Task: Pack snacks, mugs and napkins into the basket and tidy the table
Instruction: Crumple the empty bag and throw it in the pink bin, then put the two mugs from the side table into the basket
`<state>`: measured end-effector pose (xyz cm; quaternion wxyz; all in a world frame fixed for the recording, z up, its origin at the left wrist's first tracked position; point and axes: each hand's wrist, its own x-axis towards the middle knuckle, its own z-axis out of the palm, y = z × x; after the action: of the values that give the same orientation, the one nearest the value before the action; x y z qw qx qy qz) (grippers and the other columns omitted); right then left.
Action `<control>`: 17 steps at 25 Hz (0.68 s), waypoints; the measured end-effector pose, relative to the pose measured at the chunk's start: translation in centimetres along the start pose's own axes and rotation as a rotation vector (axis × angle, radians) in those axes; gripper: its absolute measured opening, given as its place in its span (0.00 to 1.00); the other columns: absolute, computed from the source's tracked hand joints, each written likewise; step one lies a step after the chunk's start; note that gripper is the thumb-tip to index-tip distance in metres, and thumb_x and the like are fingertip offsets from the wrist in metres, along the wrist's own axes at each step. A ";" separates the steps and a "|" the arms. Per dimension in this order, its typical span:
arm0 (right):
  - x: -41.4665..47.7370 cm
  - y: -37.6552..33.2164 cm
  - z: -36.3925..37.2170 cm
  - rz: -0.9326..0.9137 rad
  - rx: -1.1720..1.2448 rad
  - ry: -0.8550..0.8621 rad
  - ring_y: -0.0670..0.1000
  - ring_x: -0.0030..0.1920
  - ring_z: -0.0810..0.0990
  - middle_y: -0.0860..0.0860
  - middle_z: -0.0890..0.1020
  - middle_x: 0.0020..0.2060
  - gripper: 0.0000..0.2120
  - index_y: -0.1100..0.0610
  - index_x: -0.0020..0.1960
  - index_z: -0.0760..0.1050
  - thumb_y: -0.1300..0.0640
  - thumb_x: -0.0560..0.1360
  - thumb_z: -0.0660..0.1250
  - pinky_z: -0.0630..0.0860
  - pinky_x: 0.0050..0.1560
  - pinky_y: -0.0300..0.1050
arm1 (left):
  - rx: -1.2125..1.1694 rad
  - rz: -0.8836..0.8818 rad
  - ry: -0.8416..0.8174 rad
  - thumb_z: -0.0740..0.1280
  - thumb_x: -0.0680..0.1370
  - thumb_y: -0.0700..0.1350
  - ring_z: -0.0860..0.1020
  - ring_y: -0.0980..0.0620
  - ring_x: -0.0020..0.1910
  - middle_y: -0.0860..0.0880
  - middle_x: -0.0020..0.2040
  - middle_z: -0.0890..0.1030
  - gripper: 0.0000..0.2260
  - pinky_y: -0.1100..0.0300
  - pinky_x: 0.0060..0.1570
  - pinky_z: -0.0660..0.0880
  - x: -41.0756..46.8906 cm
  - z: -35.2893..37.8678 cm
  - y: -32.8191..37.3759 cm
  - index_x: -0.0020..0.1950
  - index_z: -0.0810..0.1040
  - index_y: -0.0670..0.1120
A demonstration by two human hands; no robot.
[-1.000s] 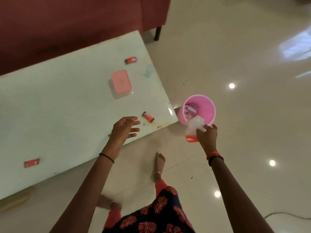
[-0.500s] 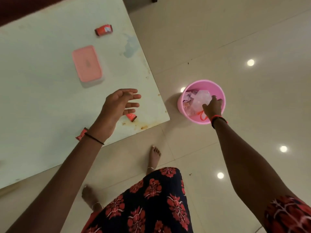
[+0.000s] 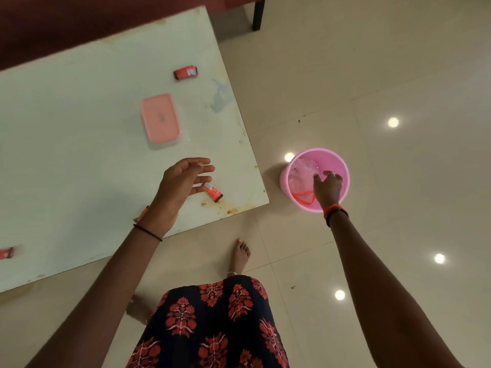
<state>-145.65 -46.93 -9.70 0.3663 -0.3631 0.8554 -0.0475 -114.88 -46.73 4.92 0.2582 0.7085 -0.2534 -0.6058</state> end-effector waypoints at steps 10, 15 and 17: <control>-19.2 -14.2 -1.1 -0.286 0.154 0.011 0.59 0.73 0.62 0.61 0.60 0.73 0.20 0.64 0.69 0.68 0.57 0.79 0.59 0.59 0.71 0.48 | -0.083 0.164 0.238 0.60 0.78 0.41 0.75 0.56 0.47 0.50 0.52 0.80 0.10 0.63 0.46 0.73 -8.9 -10.6 1.2 0.49 0.79 0.50; -29.4 -19.7 2.7 -0.408 0.127 -0.033 0.57 0.72 0.63 0.60 0.59 0.74 0.19 0.64 0.68 0.68 0.59 0.79 0.59 0.60 0.68 0.41 | -0.147 0.181 0.401 0.60 0.79 0.41 0.75 0.57 0.52 0.52 0.54 0.80 0.09 0.62 0.55 0.70 -14.3 -21.0 -2.4 0.51 0.79 0.48; -33.8 -21.8 5.5 -0.475 0.101 -0.071 0.56 0.72 0.65 0.59 0.59 0.74 0.19 0.64 0.69 0.68 0.58 0.79 0.59 0.63 0.65 0.40 | -0.186 0.177 0.450 0.60 0.79 0.41 0.75 0.56 0.54 0.53 0.53 0.80 0.09 0.60 0.57 0.71 -16.3 -25.6 -4.7 0.51 0.79 0.49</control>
<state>-113.44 -39.68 13.92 0.3924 -0.5366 0.7292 -0.1623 -91.57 -30.83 17.04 0.4245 0.7737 -0.1937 -0.4285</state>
